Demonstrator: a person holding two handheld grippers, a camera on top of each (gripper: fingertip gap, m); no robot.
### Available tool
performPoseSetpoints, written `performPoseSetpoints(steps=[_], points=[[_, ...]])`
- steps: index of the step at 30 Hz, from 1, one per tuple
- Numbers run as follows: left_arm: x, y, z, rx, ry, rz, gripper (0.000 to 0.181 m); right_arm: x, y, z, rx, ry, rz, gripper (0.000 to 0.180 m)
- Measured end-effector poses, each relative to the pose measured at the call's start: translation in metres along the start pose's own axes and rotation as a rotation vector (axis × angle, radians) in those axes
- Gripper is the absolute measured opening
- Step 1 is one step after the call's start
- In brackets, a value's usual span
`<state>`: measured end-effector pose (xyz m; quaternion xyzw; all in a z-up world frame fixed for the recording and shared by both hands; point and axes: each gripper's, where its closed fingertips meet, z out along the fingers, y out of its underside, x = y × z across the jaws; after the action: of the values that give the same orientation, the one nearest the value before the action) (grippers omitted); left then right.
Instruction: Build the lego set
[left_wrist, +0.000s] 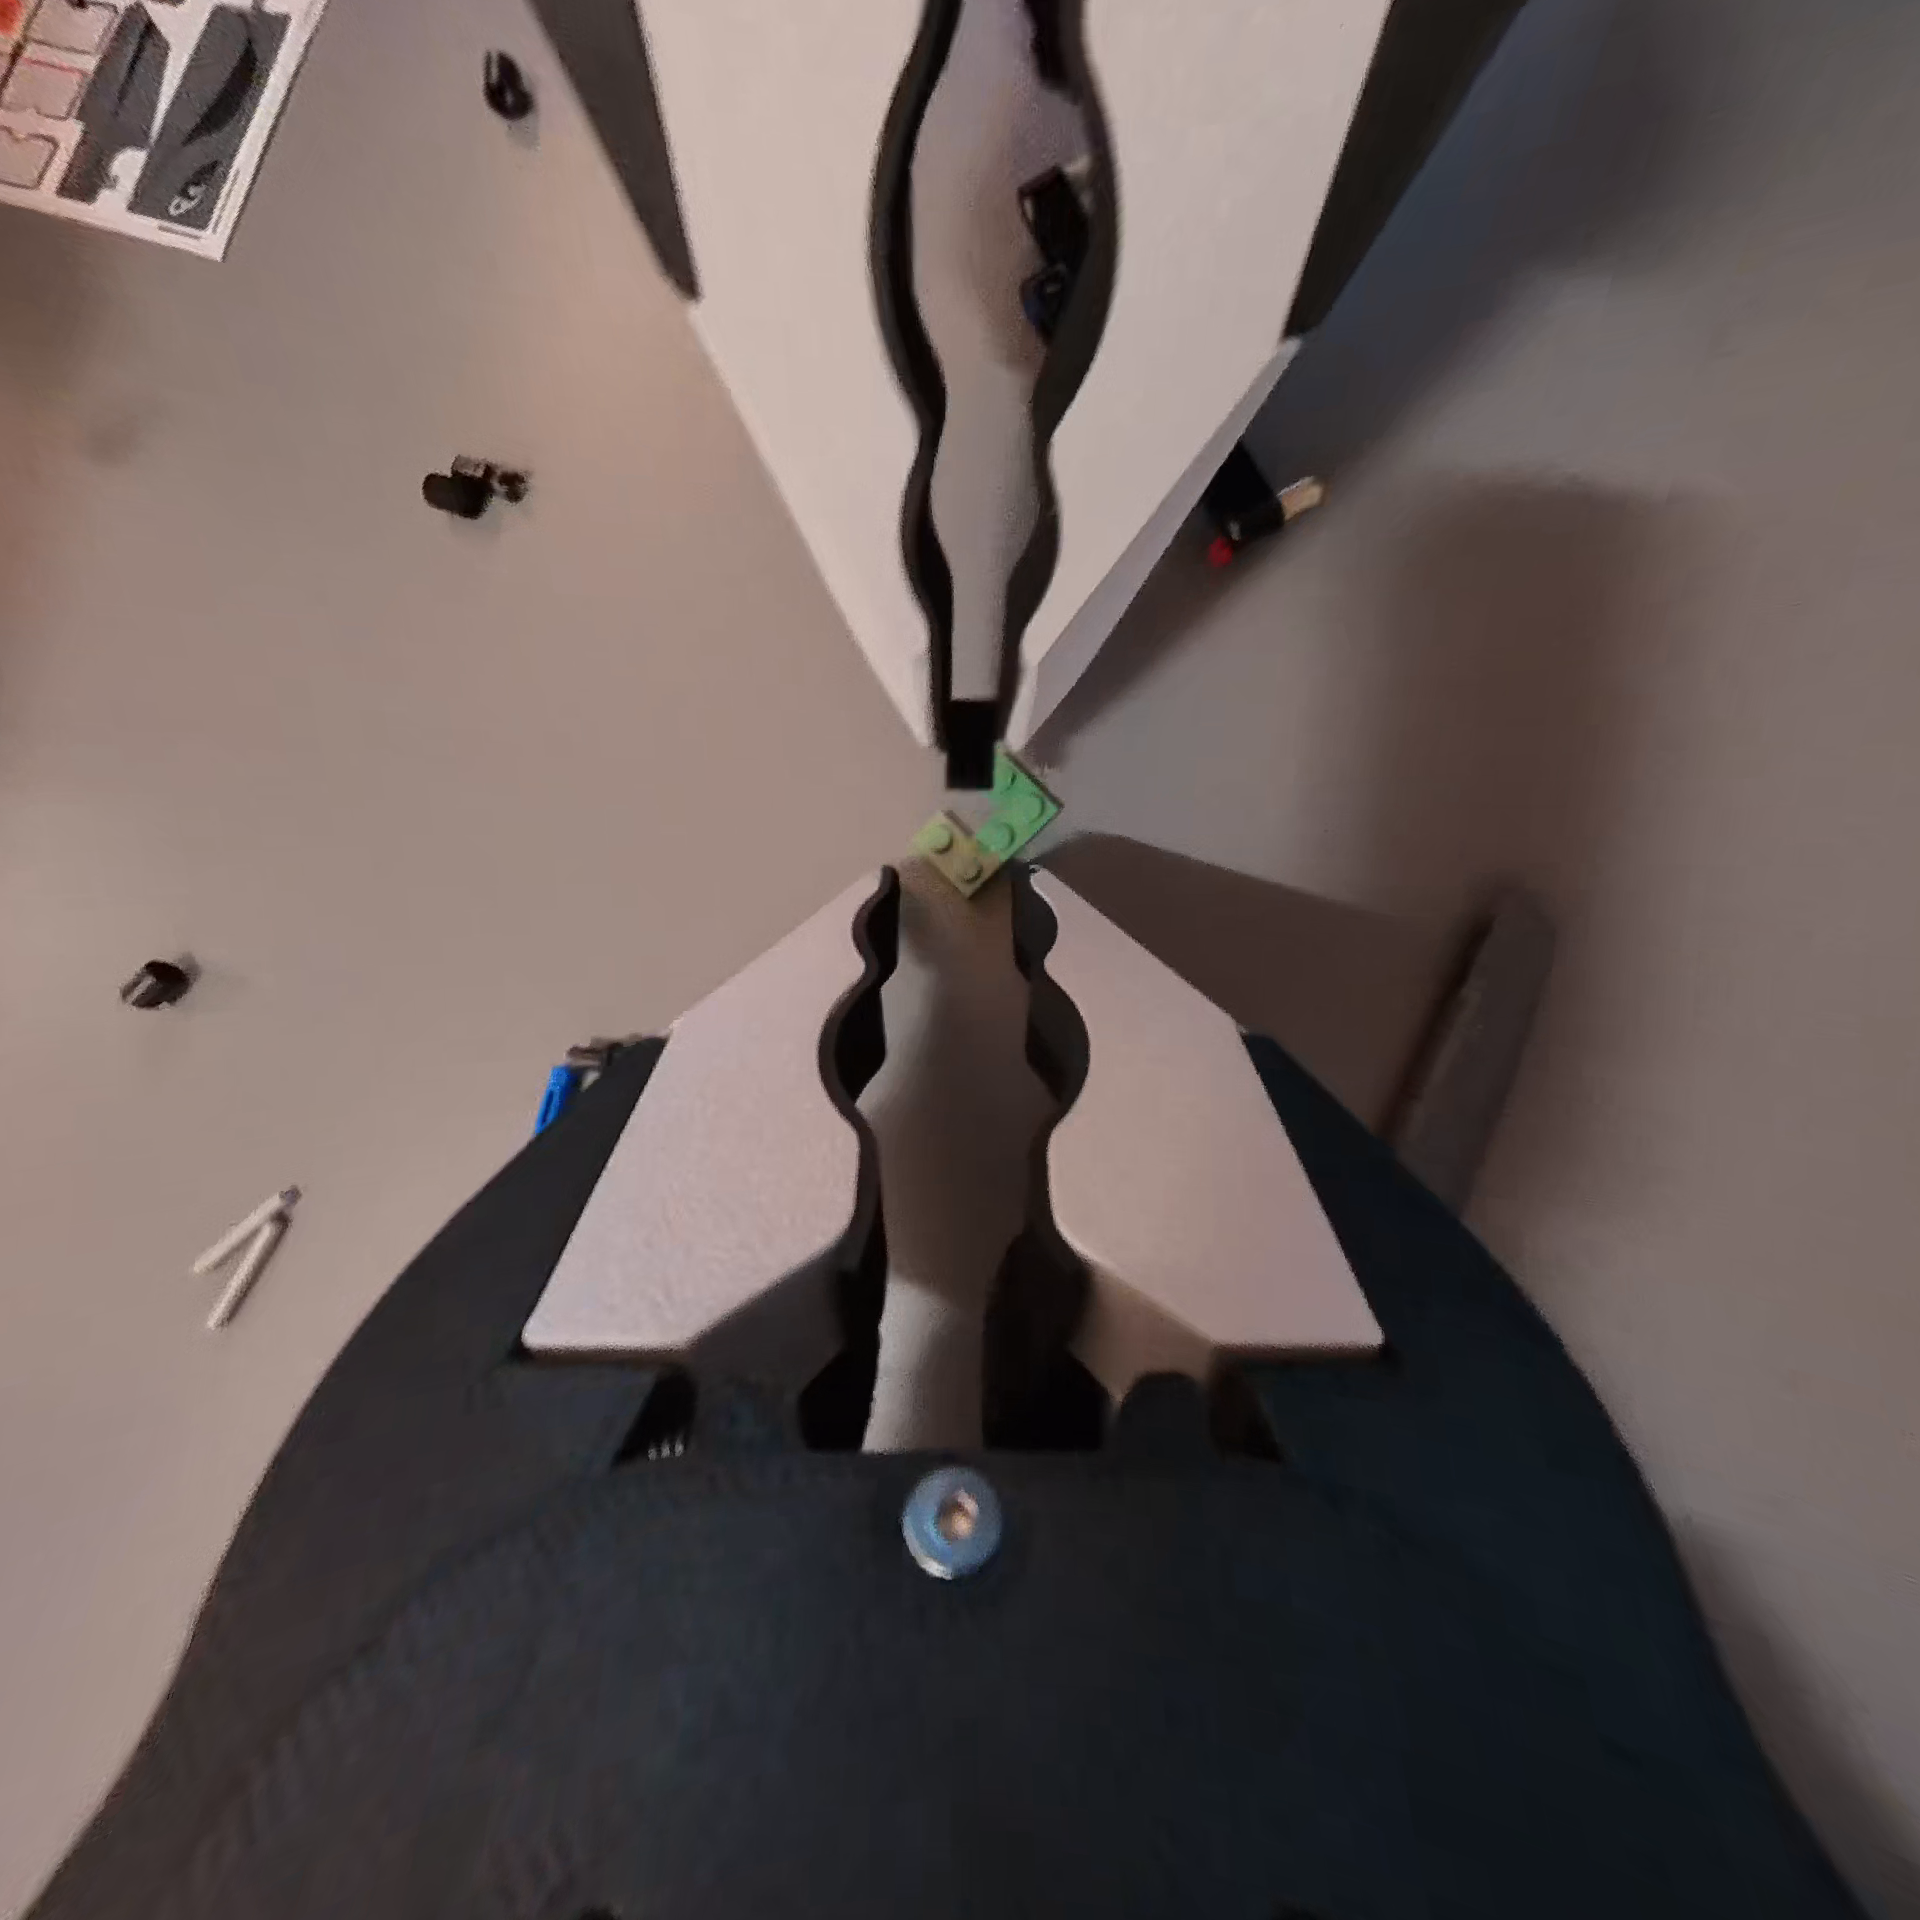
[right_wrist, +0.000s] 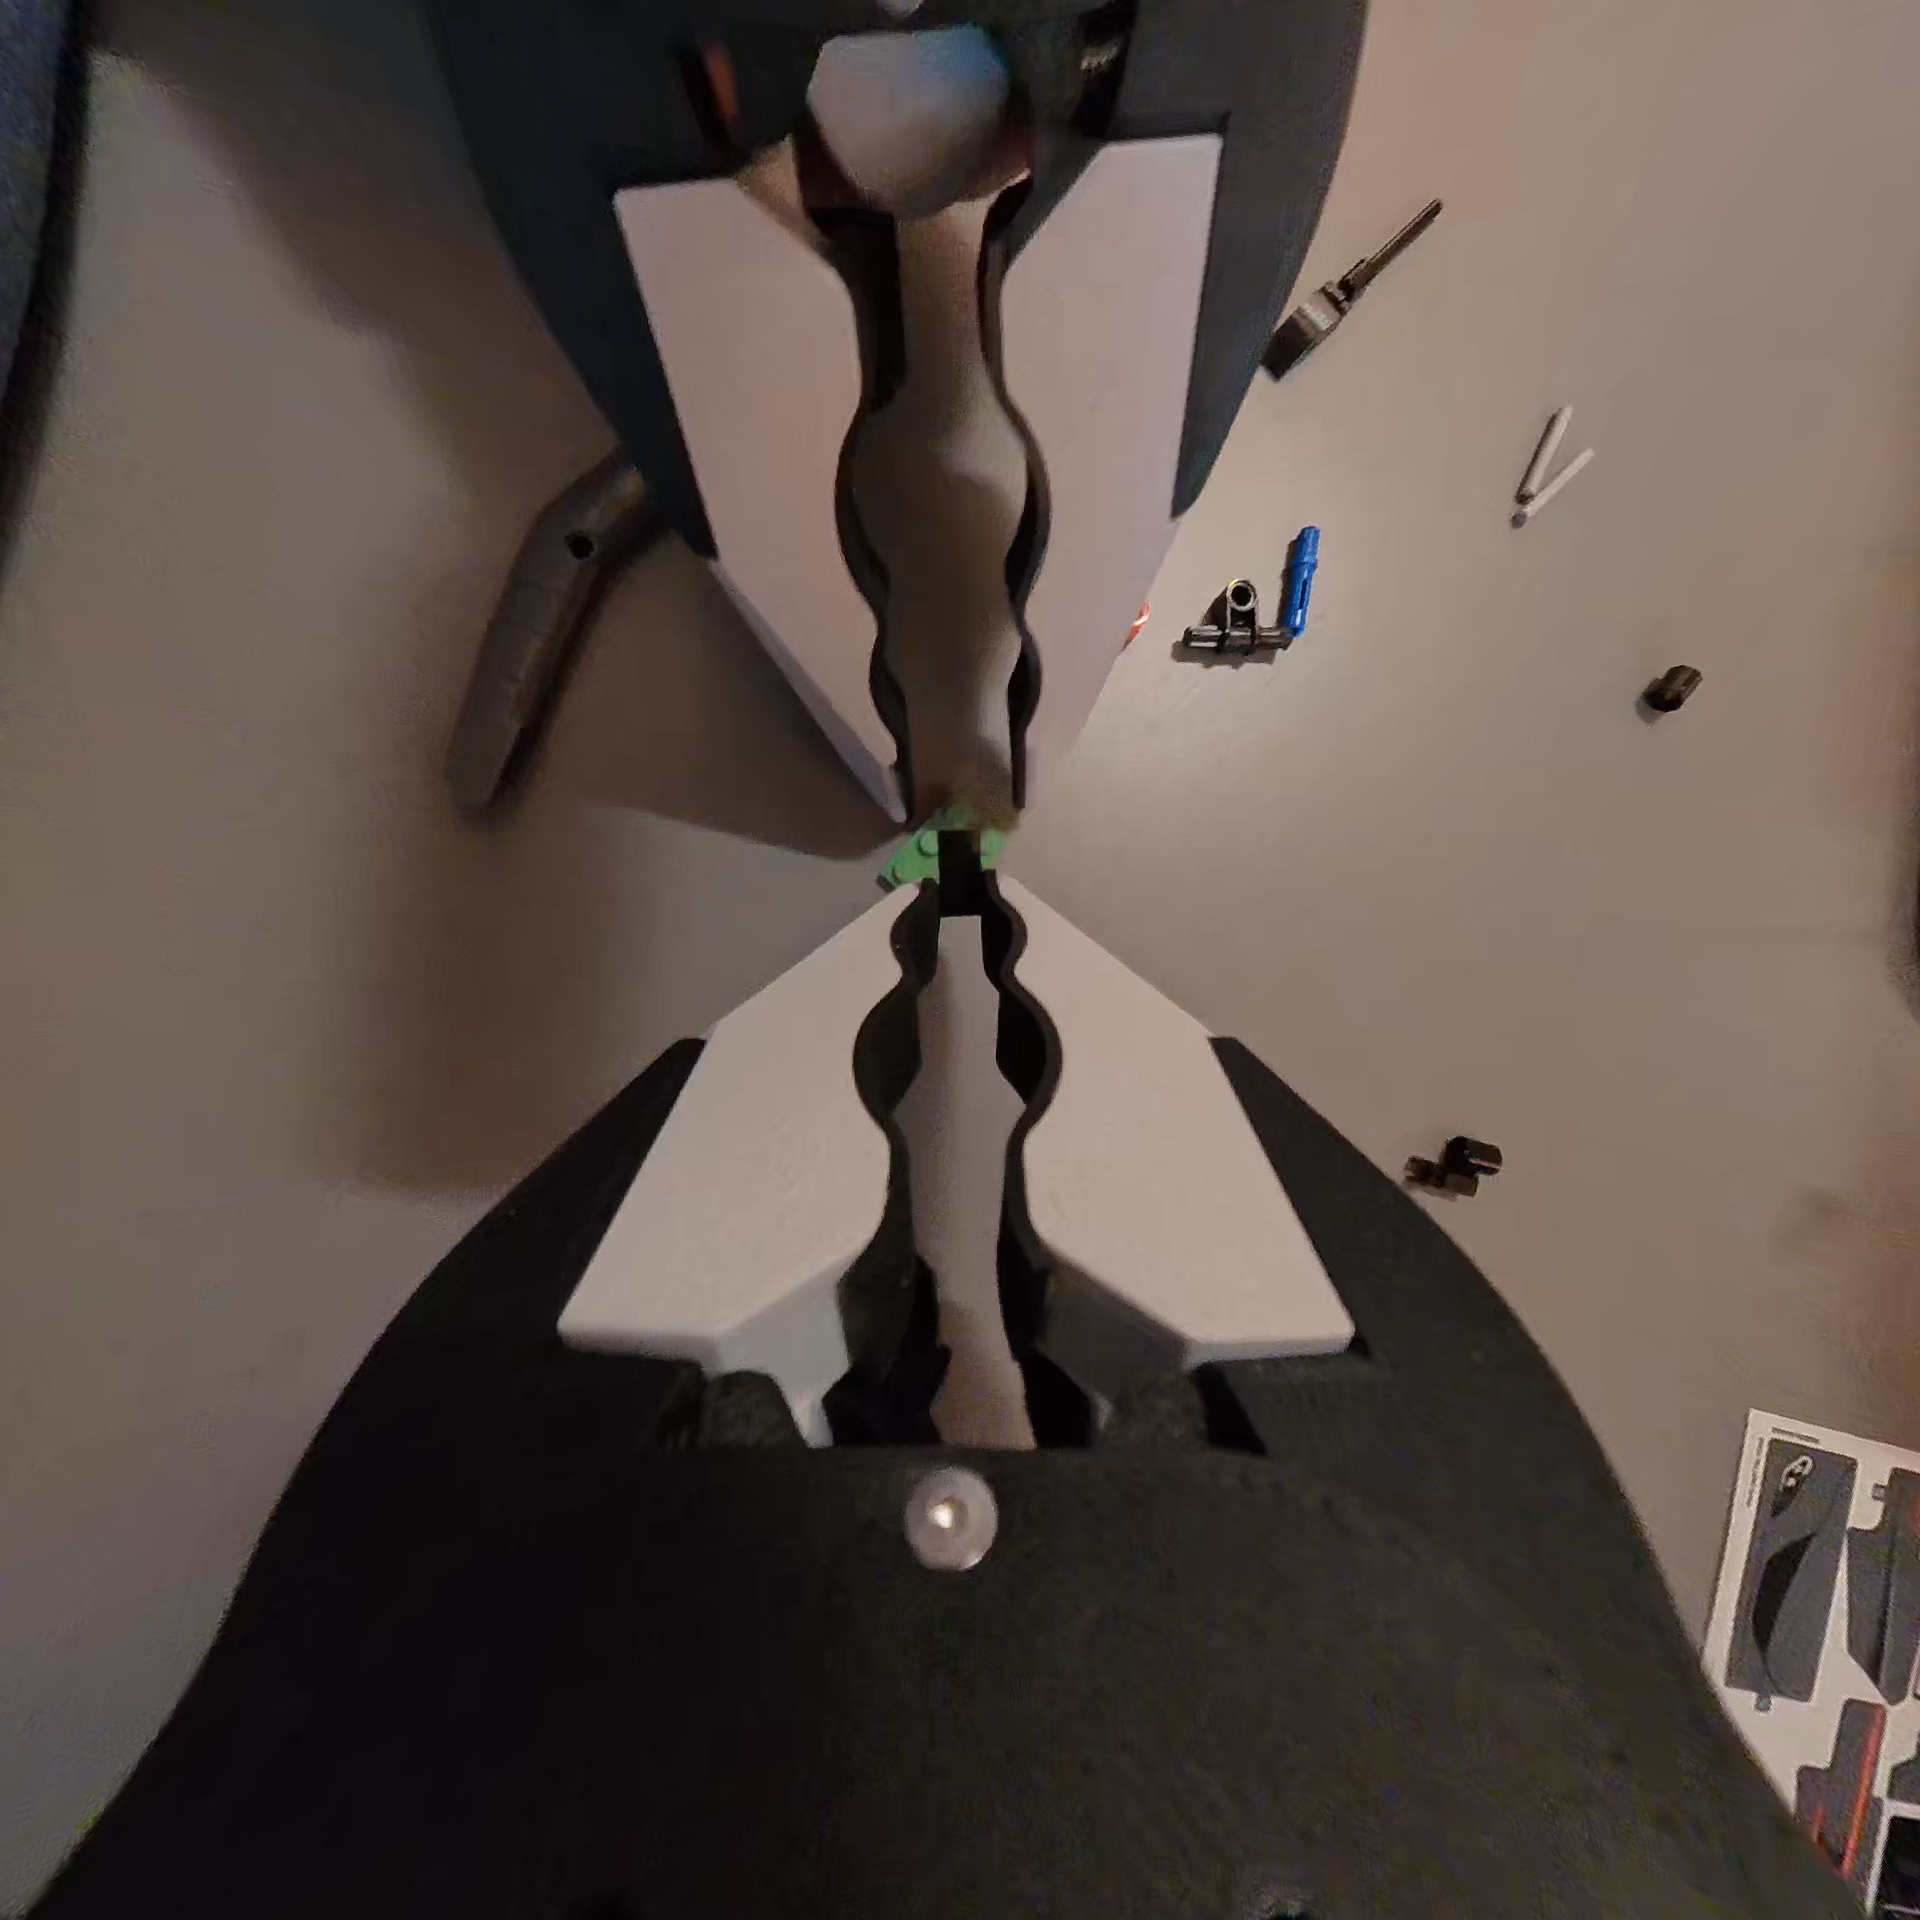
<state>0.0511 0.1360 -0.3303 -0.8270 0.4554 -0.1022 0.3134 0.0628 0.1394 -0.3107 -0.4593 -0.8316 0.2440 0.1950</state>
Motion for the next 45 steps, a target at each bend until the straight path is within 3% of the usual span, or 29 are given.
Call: performPoseSetpoints(steps=[6,23,45], points=[[-0.011,0.004,-0.002,-0.041,-0.02,0.076,0.01,0.005,0.016,0.007,-0.082,0.006,0.033,0.006],[-0.019,0.004,-0.001,-0.024,-0.042,-0.007,0.014,-0.013,0.009,0.005,-0.015,-0.046,0.12,0.006],[-0.008,-0.002,-0.004,0.024,-0.055,-0.056,0.015,0.0,0.012,0.016,-0.105,-0.028,0.114,0.006]])
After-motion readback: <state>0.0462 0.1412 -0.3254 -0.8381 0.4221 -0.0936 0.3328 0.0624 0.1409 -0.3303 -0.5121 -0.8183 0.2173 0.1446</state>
